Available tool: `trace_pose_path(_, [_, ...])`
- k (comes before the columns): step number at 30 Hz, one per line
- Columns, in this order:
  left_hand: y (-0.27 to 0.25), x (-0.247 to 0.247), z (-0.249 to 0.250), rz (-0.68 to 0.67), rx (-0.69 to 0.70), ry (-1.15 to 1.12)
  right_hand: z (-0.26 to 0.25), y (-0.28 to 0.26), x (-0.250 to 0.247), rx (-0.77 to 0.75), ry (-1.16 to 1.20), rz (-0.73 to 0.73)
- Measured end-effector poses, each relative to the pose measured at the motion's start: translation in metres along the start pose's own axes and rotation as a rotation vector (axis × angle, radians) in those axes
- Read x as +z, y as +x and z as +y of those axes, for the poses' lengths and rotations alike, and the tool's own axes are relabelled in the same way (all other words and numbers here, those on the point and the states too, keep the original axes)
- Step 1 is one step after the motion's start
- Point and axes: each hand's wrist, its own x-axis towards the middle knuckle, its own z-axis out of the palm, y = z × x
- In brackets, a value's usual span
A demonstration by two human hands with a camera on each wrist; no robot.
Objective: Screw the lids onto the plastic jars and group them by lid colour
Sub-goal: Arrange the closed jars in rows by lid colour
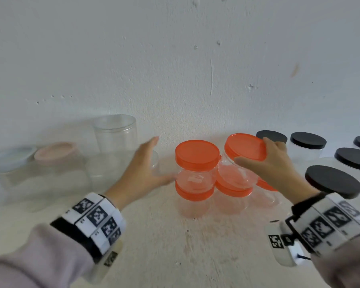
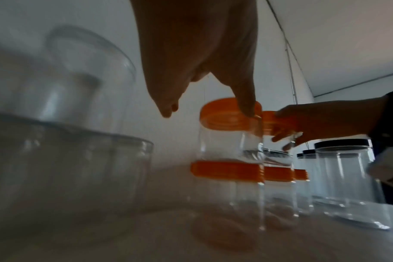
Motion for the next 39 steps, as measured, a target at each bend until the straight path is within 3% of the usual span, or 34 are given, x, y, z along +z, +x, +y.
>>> trace_pose_path(3, [-0.01,0.035,0.002,-0.227,-0.26,-0.209,0.001,0.013,0.012,-0.011,0.024,0.0])
trace_pose_path(6, [-0.013,0.063,0.001,-0.301,-0.319,-0.324,-0.007,0.033,0.019,-0.026,0.021,-0.021])
trace_pose_path(10, [-0.007,0.084,0.001,-0.223,-0.204,-0.416,-0.02,0.06,0.03,-0.044,-0.061,-0.124])
trace_pose_path(20, [-0.007,0.086,-0.012,-0.119,-0.158,-0.293,-0.035,0.094,0.05,-0.033,-0.172,-0.267])
trace_pose_path(25, [-0.006,0.086,-0.021,-0.001,-0.156,-0.243,-0.046,0.098,0.055,-0.062,-0.265,-0.31])
trace_pose_path(33, [0.01,0.084,-0.029,0.082,-0.306,-0.162,-0.048,0.105,0.057,-0.049,-0.241,-0.372])
trace_pose_path(39, [0.015,0.098,-0.022,0.193,-0.436,-0.03,-0.039,0.106,0.047,0.096,-0.03,-0.461])
